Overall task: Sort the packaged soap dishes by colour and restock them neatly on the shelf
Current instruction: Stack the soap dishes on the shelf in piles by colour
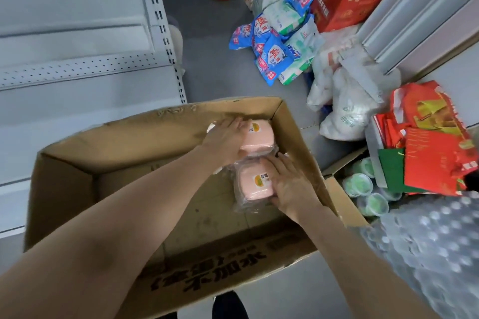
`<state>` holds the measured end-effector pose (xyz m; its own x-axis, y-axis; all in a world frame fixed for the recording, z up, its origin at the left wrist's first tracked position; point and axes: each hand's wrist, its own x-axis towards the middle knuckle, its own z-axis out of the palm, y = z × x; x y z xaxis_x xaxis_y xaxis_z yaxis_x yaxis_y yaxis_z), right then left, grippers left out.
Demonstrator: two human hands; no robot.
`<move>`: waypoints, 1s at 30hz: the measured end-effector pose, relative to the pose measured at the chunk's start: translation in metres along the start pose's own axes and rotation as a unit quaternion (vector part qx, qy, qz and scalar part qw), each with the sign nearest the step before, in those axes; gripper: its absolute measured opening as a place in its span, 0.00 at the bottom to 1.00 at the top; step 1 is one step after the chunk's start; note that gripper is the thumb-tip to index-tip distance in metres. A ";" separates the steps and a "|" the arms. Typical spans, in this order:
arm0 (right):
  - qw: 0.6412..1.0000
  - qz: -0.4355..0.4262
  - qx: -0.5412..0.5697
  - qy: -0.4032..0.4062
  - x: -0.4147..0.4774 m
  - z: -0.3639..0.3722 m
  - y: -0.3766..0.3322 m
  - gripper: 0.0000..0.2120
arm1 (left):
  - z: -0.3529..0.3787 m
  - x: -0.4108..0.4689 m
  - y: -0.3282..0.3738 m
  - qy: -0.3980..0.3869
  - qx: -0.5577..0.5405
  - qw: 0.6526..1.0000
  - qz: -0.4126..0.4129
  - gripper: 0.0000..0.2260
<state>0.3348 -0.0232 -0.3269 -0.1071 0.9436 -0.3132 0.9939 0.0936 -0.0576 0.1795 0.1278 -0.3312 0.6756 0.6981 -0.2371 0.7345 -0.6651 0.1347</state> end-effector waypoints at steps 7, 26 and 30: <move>0.998 -0.015 0.050 -0.022 0.001 -0.015 0.007 0.43 | -0.010 -0.044 -0.013 0.001 -0.044 0.993 -0.108 0.38; 0.949 -0.217 0.144 0.178 0.035 -0.210 -0.108 0.40 | -0.139 -0.296 -0.097 0.193 -0.156 0.931 -0.267 0.39; 0.923 -0.253 0.141 0.251 0.055 -0.267 -0.143 0.41 | -0.190 -0.327 -0.134 0.228 -0.116 0.928 -0.272 0.40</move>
<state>0.1936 0.0996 -0.0831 -0.4608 0.8362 0.2974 0.7658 0.5440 -0.3430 -0.1280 0.0390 -0.0891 0.1185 0.9884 0.0945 0.9325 -0.1435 0.3315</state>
